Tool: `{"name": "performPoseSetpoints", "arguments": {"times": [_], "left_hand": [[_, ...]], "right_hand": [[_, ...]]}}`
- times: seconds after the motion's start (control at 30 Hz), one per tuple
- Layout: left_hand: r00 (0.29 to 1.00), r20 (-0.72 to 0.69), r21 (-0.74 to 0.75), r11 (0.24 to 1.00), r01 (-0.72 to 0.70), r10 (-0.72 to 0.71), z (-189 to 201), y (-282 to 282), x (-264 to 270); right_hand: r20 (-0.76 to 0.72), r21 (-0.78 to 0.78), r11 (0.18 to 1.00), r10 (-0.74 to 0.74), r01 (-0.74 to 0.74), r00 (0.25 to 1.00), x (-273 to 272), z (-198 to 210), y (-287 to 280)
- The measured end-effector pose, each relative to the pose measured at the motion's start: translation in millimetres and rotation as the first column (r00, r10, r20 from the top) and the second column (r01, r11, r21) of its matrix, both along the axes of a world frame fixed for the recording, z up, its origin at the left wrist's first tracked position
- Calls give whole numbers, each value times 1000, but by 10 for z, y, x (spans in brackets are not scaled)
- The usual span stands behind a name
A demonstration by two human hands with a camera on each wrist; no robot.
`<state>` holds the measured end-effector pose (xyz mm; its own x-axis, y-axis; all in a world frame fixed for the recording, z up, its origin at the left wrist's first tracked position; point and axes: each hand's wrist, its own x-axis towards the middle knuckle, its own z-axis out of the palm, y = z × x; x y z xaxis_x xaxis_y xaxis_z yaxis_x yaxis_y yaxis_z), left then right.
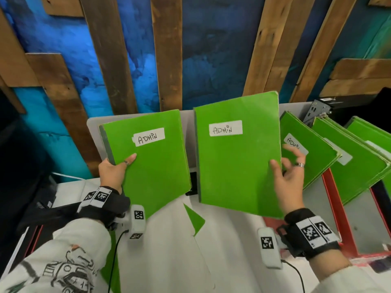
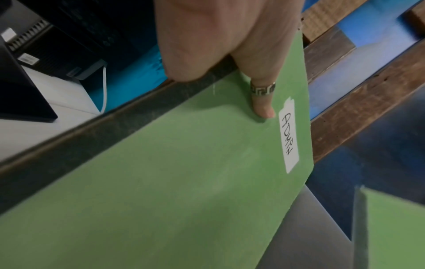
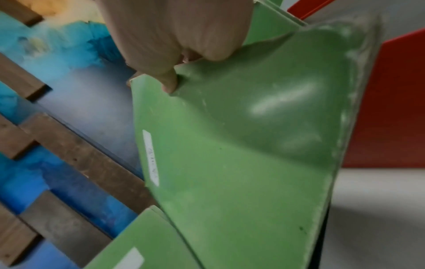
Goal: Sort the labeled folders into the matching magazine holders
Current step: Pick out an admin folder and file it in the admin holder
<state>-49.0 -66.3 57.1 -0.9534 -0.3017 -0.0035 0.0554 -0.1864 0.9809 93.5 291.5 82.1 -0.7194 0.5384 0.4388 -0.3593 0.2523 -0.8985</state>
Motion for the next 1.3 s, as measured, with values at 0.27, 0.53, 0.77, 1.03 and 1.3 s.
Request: {"name": "performPoseSetpoints", "arguments": {"times": [0.27, 0.53, 0.77, 1.03, 1.3], "left_hand": [[982, 16, 100, 977, 187, -189, -10, 130, 167], [955, 19, 131, 948, 290, -295, -104, 276, 394], [866, -41, 120, 858, 499, -498, -118, 413, 497], [771, 147, -20, 778, 628, -619, -257, 400, 472], [667, 62, -30, 667, 745, -742, 169, 507, 435]], "right_hand": [[-30, -102, 978, 182, -184, 983, -139, -82, -310], [103, -54, 992, 119, -114, 988, -275, -427, -514], [146, -292, 943, 211, -162, 966, -243, -539, -489], [404, -395, 821, 558, -412, 725, -108, -526, -302], [673, -146, 804, 508, -577, 538, 206, 97, -217]]}}
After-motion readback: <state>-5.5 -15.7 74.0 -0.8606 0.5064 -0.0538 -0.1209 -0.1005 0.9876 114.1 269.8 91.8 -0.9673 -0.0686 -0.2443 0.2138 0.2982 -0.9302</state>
